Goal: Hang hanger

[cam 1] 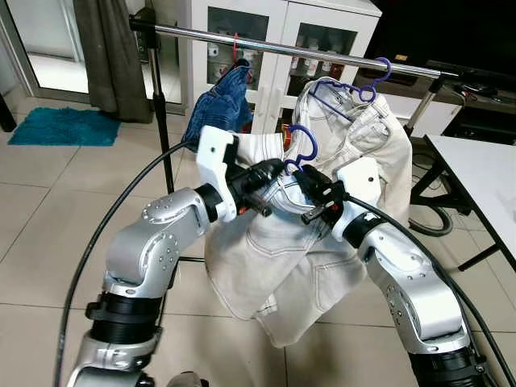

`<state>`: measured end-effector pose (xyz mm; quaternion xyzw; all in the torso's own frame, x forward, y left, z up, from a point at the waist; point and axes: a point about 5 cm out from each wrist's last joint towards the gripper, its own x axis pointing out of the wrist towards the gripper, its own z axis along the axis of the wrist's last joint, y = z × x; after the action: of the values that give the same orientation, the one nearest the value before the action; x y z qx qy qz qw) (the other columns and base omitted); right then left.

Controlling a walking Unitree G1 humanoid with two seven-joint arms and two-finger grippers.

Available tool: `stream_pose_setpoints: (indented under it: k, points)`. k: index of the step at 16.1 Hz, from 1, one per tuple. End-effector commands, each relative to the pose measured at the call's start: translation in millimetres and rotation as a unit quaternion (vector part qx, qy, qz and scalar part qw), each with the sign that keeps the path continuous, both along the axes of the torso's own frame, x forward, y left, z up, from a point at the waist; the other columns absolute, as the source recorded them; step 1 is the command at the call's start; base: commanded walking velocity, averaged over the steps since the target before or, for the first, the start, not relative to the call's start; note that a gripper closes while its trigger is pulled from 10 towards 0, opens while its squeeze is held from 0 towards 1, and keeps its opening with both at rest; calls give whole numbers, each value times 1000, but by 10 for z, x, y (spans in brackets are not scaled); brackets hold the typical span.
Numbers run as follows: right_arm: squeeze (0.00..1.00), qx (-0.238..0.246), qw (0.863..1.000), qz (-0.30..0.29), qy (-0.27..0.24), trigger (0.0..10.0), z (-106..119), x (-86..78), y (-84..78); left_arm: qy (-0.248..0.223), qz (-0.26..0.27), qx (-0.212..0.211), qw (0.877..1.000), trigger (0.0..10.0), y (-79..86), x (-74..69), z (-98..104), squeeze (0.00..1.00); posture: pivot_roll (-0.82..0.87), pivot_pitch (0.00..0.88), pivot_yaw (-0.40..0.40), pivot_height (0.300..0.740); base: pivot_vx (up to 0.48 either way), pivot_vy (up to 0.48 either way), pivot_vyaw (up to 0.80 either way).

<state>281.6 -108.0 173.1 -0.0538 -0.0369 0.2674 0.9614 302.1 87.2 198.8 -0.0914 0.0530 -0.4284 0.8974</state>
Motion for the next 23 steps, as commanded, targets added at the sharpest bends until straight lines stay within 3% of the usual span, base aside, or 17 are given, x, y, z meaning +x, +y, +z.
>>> stream_pose_setpoints:
  k: [1, 11, 17, 19, 20, 21, 22, 23]
  points:
    - [0, 5, 999, 0, -51, 0, 204, 7, -7, 0, -11, 9, 1000, 10000, -53, -36, -26, 1000, 100, 0, -113, 740, 0, 0, 0]
    - [0, 7, 999, 4, -45, 0, 187, -1, -9, 10, 89, -1, 996, 10000, 147, -39, -79, 1000, 105, 0, -111, 740, 0, 0, 0]
    - [0, 17, 999, 9, -45, 0, 201, -6, 21, 33, 53, -7, 998, 10000, -6, -32, -149, 1000, 108, 0, -114, 740, 0, 0, 0]
    - [0, 26, 998, 24, -49, 0, 223, -42, 54, 56, 76, 11, 996, 10000, -6, 59, -225, 1000, 99, 0, -103, 740, 0, 0, 0]
    - [0, 24, 998, 28, -56, 0, 237, -58, 69, 60, 94, 17, 994, 10000, 31, 107, -248, 361, 94, 0, -96, 740, 0, 0, 0]
    - [0, 23, 998, 29, -58, 0, 240, -62, 73, 63, 99, 16, 993, 10000, 42, 122, -251, 145, 94, 0, -96, 740, 0, 0, 0]
    - [0, 23, 998, 29, -58, 0, 239, -66, 77, 65, 103, 10, 993, 1020, 56, 130, -245, 0, 98, 0, -97, 740, 0, 0, 0]
    - [0, 25, 998, 31, -57, 0, 239, -68, 82, 72, 107, -3, 992, 0, 73, 142, -238, 0, 98, 0, -97, 740, 0, 0, 0]
